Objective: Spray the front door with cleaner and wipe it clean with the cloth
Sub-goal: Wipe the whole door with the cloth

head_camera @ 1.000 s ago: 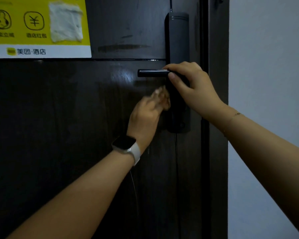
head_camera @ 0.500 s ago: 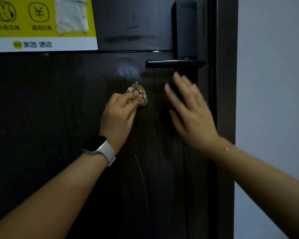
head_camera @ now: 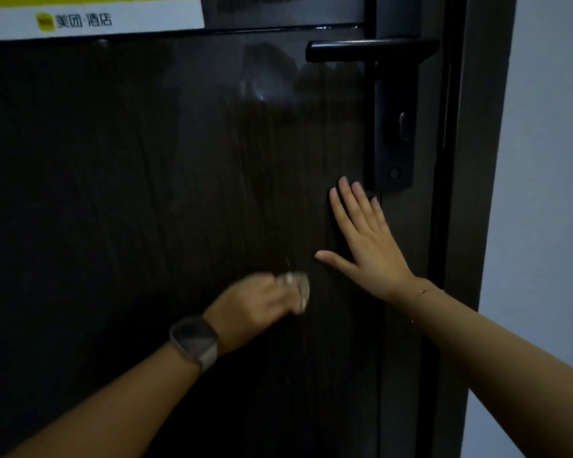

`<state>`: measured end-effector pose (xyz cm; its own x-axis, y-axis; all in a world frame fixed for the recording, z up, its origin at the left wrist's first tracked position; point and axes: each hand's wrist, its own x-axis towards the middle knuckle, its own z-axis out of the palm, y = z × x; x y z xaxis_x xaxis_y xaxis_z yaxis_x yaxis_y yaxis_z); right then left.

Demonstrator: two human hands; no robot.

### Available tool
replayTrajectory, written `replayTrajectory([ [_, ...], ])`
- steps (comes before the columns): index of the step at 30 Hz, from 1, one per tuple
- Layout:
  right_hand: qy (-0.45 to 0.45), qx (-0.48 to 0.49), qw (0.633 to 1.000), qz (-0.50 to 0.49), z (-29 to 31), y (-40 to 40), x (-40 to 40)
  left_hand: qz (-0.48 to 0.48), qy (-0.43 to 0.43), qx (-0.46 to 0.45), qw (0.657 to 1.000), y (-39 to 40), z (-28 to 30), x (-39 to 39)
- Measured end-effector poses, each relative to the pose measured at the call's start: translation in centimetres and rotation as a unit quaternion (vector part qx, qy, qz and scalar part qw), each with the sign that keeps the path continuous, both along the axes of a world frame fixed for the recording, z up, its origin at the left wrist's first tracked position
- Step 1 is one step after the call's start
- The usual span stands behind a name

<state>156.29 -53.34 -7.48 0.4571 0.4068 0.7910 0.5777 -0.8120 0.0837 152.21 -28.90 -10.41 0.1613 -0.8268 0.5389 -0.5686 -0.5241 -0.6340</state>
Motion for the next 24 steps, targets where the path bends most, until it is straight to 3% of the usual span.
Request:
replayTrajectory([
  [3,0.001,0.004,1.000,0.007,0.2,-0.2,0.0,0.002,-0.042,-0.231,0.972,-0.5,6.1,0.3],
  [5,0.004,0.009,1.000,0.010,0.0,-0.1,-0.1,0.000,-0.036,-0.315,0.948,-0.9,7.0,0.2],
  [7,-0.004,0.015,1.000,0.014,-0.1,0.0,0.0,0.000,-0.029,-0.291,0.956,-1.4,4.3,0.7],
  [12,0.020,0.004,0.999,0.047,0.1,-0.2,-0.3,-0.010,0.081,-0.056,0.995,-0.8,-7.7,1.5],
  [16,0.029,0.011,0.997,0.075,0.4,-0.6,-0.6,-0.014,0.111,0.019,0.994,-0.9,-8.5,1.0],
  [18,0.025,-0.013,0.998,0.061,0.4,-1.3,-0.4,0.004,0.075,-0.014,0.997,-1.1,-4.9,0.6],
  [21,0.006,-0.076,0.997,0.008,-0.1,-3.2,0.1,0.030,-0.004,-0.185,0.982,-1.4,2.2,0.2],
  [24,-0.004,-0.058,0.998,-0.012,-1.1,-3.8,0.4,0.034,0.004,-0.273,0.962,-2.0,5.2,-0.2],
])
